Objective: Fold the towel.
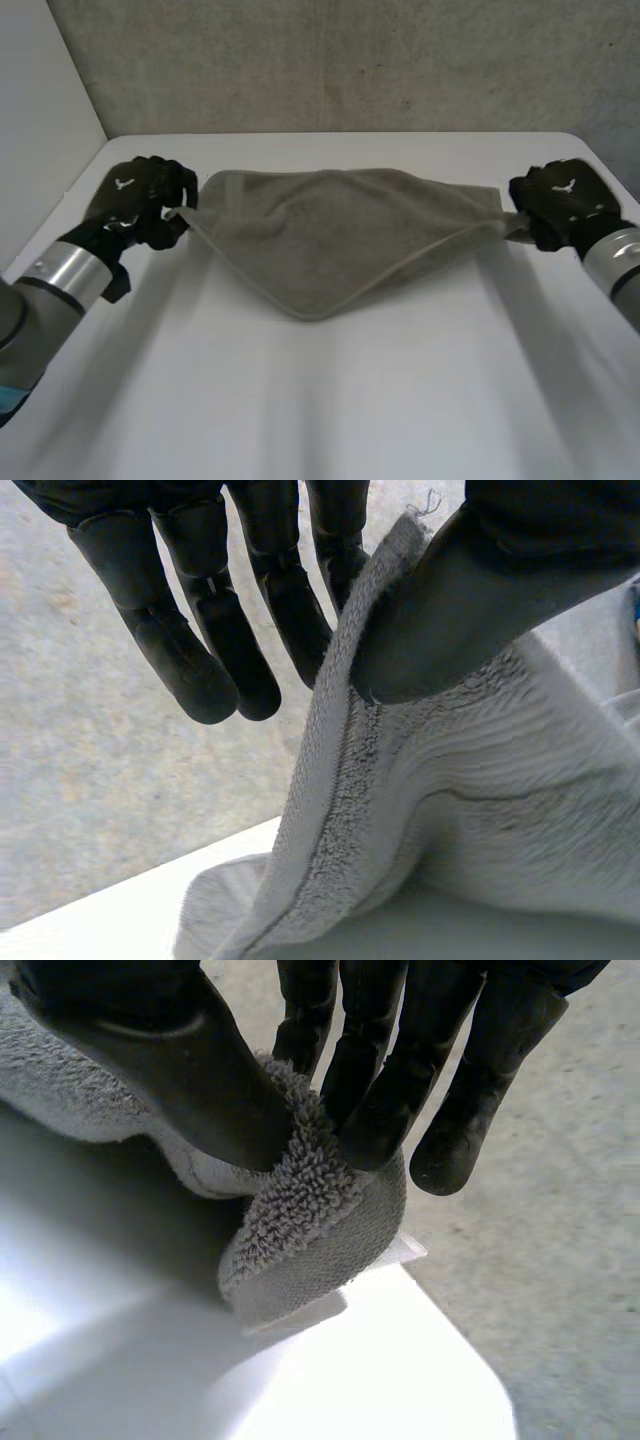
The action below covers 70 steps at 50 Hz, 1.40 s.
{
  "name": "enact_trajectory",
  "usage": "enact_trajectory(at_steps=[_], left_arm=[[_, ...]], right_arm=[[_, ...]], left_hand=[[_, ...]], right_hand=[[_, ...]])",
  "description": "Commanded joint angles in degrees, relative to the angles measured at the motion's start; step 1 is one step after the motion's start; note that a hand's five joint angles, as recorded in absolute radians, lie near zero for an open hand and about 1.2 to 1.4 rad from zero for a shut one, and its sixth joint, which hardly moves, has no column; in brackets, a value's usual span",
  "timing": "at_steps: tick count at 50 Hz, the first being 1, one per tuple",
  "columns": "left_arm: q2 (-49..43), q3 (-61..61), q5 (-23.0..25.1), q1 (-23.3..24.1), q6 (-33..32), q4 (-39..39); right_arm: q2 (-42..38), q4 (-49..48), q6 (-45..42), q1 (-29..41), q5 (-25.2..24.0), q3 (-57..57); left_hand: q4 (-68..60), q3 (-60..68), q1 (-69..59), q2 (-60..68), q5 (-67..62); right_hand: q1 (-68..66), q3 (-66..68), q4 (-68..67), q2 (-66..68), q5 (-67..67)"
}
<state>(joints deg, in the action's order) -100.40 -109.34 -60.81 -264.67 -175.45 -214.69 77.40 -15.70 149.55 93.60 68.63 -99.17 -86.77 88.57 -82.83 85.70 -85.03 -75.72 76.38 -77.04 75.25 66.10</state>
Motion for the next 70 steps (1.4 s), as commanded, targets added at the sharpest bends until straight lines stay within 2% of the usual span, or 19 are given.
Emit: enact_trajectory(at_steps=[1,11,20,23,28,29,31,35,38,40,42,45,60,61,62,63,64,65,70], left_arm=[[10.91,-4.12,-0.01,-4.18,0.02,5.50],[22.78,-7.64,0.79,-8.93,0.11,14.20],[22.89,-10.19,1.84,-9.29,0.02,15.45],[20.86,-10.02,1.75,-8.84,-0.07,14.48],[8.24,-5.29,0.61,-4.81,0.11,8.07],[8.21,-5.27,0.61,-4.80,0.11,8.06],[0.86,-0.81,-0.53,-3.49,0.11,7.45],[-6.44,4.81,-2.72,-2.26,0.02,7.62],[-10.16,7.91,-4.14,-1.64,0.02,7.89],[-13.85,11.43,-5.63,-0.93,-0.07,8.59],[-20.50,18.42,-8.26,0.64,-0.76,9.81],[-24.30,23.53,-10.19,1.79,-2.08,10.78],[-37.93,42.35,-15.65,5.30,-6.65,17.98],[-38.55,43.67,-15.48,5.65,-6.75,19.30],[-38.55,43.68,-15.47,5.66,-6.75,19.31],[-38.64,44.03,-15.56,6.01,-6.75,20.70],[-38.64,44.04,-15.56,6.01,-6.75,20.72],[-38.20,44.21,-15.74,6.53,-6.75,22.11],[-34.44,43.60,-15.83,7.24,-6.66,24.49]], right_arm=[[10.23,8.94,0.39,-2.55,0.01,-0.94],[21.82,22.19,-0.40,-8.95,-0.86,0.03],[20.95,23.17,-0.40,-10.64,-4.56,0.65],[17.00,22.12,-0.49,-10.37,-5.70,1.00],[7.59,19.84,-0.23,-9.41,-5.17,4.25],[4.55,19.49,-0.23,-9.06,-4.91,5.64],[1.44,19.40,-0.23,-8.70,-4.38,7.41],[-8.54,19.48,0.21,-5.38,-1.31,14.42],[-11.65,19.48,0.30,-4.13,-0.07,17.34],[-18.21,19.48,0.56,-2.82,2.90,23.55],[-20.68,19.48,0.65,-2.47,4.22,26.11],[-24.99,19.40,1.35,-1.94,5.72,30.94],[-37.84,17.02,3.38,2.20,11.88,47.58],[-37.84,17.02,3.38,2.20,11.88,47.58],[-38.46,16.85,3.47,2.46,12.58,48.19],[-38.63,16.85,3.47,2.72,13.80,48.28],[-38.64,16.85,3.47,2.72,13.81,48.28],[-38.55,16.85,3.64,3.07,15.03,48.19],[-36.80,16.67,3.82,3.51,16.71,45.83]], left_hand=[[6.77,-8.57,2.83,-5.70,15.03],[6.77,-8.57,2.83,-5.70,15.03],[6.77,-8.57,2.83,-5.70,15.03],[6.77,-8.57,2.83,-5.70,15.03],[6.77,-8.57,2.83,-5.70,15.03],[6.77,-8.57,2.83,-5.70,15.03],[6.77,-8.57,2.83,-5.70,15.03],[6.77,-8.57,2.83,-5.70,15.03],[6.77,-8.57,2.83,-5.70,15.03],[6.77,-8.57,2.83,-5.70,15.03],[6.77,-8.57,2.83,-5.70,15.03],[6.77,-8.57,2.83,-5.70,15.03],[6.77,-8.57,2.83,-5.70,15.03],[9.24,-11.04,5.31,-8.17,17.51],[9.27,-11.07,5.34,-8.20,17.53],[55.23,-57.03,51.30,-54.16,63.50],[55.69,-57.49,51.76,-54.62,63.96],[76.51,-78.31,72.58,-75.44,84.78],[75.88,-77.68,71.95,-74.81,84.15]], right_hand=[[-4.28,3.62,-2.96,4.75,3.90],[-4.28,3.62,-2.96,4.75,3.90],[-4.28,3.62,-2.96,4.75,3.90],[-4.28,3.62,-2.96,4.75,3.90],[-4.28,3.62,-2.96,4.75,3.90],[-4.28,3.62,-2.96,4.75,3.90],[-4.28,3.62,-2.96,4.75,3.90],[-4.28,3.62,-2.96,4.75,3.90],[-4.28,3.62,-2.96,4.75,3.90],[-4.28,3.62,-2.96,4.75,3.90],[-4.28,3.62,-2.96,4.75,3.90],[-4.28,3.62,-2.96,4.75,3.90],[-4.17,3.51,-2.85,4.64,3.79],[-4.17,3.51,-2.85,4.64,3.79],[30.65,-31.31,31.96,-30.17,-31.03],[65.72,-66.38,67.04,-65.25,-66.10],[65.72,-66.38,67.04,-65.25,-66.10],[65.72,-66.38,67.04,-65.25,-66.10],[65.72,-66.38,67.04,-65.25,-66.10]])
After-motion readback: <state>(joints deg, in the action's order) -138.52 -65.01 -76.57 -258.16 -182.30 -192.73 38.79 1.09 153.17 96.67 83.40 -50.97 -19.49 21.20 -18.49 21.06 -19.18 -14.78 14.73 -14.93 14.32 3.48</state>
